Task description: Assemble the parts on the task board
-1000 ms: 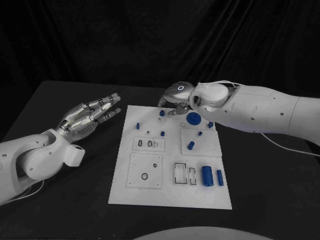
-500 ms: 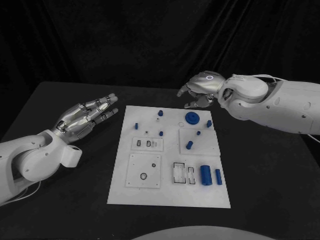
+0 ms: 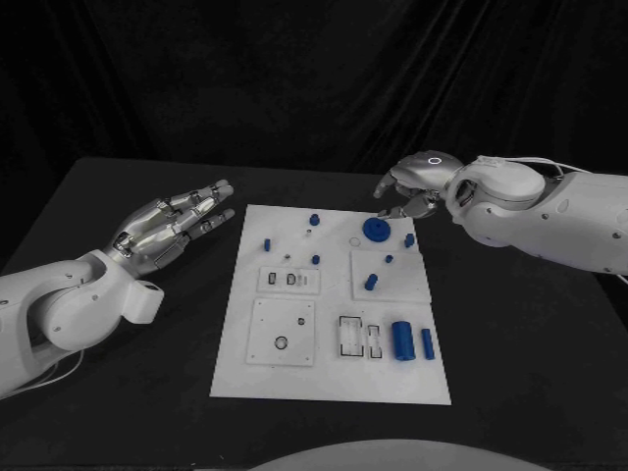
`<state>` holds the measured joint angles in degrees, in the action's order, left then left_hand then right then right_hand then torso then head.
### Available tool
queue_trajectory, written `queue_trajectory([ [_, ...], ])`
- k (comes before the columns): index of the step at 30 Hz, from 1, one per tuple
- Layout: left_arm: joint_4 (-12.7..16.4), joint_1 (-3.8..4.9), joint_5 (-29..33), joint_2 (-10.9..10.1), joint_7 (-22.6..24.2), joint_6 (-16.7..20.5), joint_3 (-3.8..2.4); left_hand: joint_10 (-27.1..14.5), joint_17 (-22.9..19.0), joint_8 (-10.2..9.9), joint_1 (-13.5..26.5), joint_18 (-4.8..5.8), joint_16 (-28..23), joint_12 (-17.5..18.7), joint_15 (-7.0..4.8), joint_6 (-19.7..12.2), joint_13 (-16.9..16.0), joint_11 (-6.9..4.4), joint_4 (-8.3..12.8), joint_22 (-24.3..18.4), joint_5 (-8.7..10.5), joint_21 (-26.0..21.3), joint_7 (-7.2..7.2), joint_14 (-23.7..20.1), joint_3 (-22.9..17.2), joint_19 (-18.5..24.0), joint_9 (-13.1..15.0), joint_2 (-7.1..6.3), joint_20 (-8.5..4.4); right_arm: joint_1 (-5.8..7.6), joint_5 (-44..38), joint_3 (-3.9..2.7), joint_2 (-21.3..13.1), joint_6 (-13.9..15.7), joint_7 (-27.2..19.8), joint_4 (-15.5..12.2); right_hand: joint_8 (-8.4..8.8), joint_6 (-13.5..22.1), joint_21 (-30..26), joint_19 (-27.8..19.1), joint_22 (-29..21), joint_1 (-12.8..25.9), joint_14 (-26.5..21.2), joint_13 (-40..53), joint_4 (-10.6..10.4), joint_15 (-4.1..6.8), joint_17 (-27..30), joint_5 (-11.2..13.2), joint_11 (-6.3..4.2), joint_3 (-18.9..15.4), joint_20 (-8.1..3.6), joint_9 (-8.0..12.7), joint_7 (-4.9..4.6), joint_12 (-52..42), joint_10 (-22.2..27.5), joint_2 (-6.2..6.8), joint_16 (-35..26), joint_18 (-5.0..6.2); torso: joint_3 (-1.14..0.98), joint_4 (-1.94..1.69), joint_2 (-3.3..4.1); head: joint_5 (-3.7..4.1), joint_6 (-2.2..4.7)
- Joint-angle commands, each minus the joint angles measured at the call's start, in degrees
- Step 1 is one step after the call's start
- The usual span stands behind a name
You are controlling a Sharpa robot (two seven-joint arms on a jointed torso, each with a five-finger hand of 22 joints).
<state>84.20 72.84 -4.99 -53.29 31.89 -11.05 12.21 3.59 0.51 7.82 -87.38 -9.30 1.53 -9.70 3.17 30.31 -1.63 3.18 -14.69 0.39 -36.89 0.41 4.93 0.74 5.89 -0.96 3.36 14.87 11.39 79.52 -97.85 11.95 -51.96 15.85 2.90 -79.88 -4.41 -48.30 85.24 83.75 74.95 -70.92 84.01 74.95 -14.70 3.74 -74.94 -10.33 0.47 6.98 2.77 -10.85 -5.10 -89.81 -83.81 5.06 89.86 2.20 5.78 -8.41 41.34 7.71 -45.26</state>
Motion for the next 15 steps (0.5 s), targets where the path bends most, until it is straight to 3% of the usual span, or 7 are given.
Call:
queue_trajectory([
  [1,0.1,0.03,0.0,0.1,0.7,-1.1,-0.06,-0.1,0.1,0.3,-0.3,-1.13,0.2,-0.2,0.40,0.2,-0.1,0.33,0.0,0.1,-0.07,0.2,-0.09,0.1,-0.2,0.1,0.1,0.08,0.33,-0.75,1.6,-0.04,0.5,-1.0,1.8,0.8,0.38,0.5,-0.1,2.2,10.6,-0.2,6.0,15.1,-0.3,0.05,-15.1,-0.1,-0.19,0.0,-0.09,0.1,0.16,-0.2,-6.2,0.33,0.1,-0.57,-0.04,0.05,0.15,-0.04,0.03],
  [15,0.2,0.02,0.0,0.0,0.5,-1.4,-0.06,-0.1,0.1,0.3,-0.3,-1.13,0.2,-0.1,0.40,0.1,-0.1,0.33,0.0,0.1,-0.05,0.2,-0.09,0.1,-0.2,0.1,0.1,-0.01,0.33,-3.01,1.8,-0.04,2.4,-1.2,1.0,3.8,0.21,0.2,-1.2,1.1,9.8,-1.0,6.0,15.1,-0.1,0.19,-15.1,0.1,-0.45,0.1,-0.20,0.2,0.41,-0.2,-6.2,0.60,0.1,-0.20,0.17,-0.05,-0.07,0.30,-0.41],
])
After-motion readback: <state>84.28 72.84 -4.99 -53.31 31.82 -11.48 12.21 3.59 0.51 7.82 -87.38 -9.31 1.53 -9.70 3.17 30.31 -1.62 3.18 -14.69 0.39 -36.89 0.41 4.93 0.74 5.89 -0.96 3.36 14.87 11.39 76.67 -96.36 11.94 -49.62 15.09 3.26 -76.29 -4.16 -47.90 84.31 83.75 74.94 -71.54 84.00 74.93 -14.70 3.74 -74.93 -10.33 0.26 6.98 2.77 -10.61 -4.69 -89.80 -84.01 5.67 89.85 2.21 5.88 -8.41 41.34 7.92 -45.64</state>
